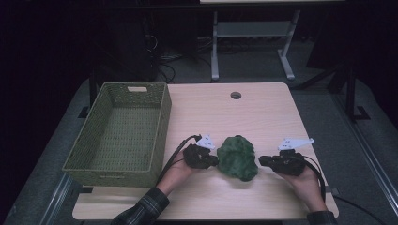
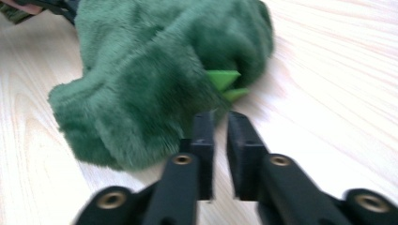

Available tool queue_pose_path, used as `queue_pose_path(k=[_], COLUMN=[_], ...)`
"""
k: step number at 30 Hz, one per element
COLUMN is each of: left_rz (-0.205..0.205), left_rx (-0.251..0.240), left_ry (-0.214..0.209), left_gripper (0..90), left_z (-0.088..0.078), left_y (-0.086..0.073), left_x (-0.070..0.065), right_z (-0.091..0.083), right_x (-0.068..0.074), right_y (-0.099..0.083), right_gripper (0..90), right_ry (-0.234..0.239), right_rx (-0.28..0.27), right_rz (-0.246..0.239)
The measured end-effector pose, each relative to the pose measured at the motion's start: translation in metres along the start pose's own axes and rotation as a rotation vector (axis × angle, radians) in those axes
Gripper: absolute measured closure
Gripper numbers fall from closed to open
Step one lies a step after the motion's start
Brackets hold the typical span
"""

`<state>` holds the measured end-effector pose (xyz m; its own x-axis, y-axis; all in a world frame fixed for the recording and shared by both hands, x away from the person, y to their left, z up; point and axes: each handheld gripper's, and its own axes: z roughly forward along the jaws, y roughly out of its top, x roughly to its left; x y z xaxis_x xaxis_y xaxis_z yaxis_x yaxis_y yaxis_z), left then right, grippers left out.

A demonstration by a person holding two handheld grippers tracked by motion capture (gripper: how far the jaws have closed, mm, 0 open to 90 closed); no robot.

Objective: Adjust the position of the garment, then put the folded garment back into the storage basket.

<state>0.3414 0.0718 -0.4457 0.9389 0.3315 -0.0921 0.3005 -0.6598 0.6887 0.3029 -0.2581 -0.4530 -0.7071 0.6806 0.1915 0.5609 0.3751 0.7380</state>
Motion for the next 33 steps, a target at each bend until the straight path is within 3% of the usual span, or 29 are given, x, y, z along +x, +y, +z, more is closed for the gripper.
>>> queue_pose_path(k=[3,7,10,13,19,24,33], left_rz=[0.002,0.01,0.022,0.043,0.094,0.128,0.167], left_rx=[0.001,-0.004,-0.024,-0.031,-0.013,0.003,0.023], left_ry=[-0.004,-0.005,0.003,0.012,0.002,-0.028,-0.075], left_gripper=[69.0,50.5,39.4,30.7,17.7,14.5,13.4], left_z=[-0.007,-0.014,-0.019,-0.02,-0.024,-0.022,-0.007], left_y=[-0.001,0.002,0.005,0.009,0.02,0.029,0.045], left_x=[-0.002,-0.003,-0.004,-0.006,-0.006,-0.005,-0.002], right_z=[-0.006,-0.009,-0.011,-0.011,-0.009,-0.005,-0.005], right_x=[-0.002,-0.004,-0.006,-0.007,-0.011,-0.011,-0.012], right_y=[-0.01,-0.023,-0.03,-0.035,-0.042,-0.043,-0.043], right_gripper=[58.3,34.0,22.0,13.4,3.1,2.2,2.1], right_ry=[-0.049,-0.143,-0.194,-0.238,-0.273,-0.299,-0.295], right_rx=[-0.012,-0.009,-0.002,0.007,0.024,0.041,0.042], right_rz=[0.021,0.035,0.061,0.055,0.068,0.055,0.054])
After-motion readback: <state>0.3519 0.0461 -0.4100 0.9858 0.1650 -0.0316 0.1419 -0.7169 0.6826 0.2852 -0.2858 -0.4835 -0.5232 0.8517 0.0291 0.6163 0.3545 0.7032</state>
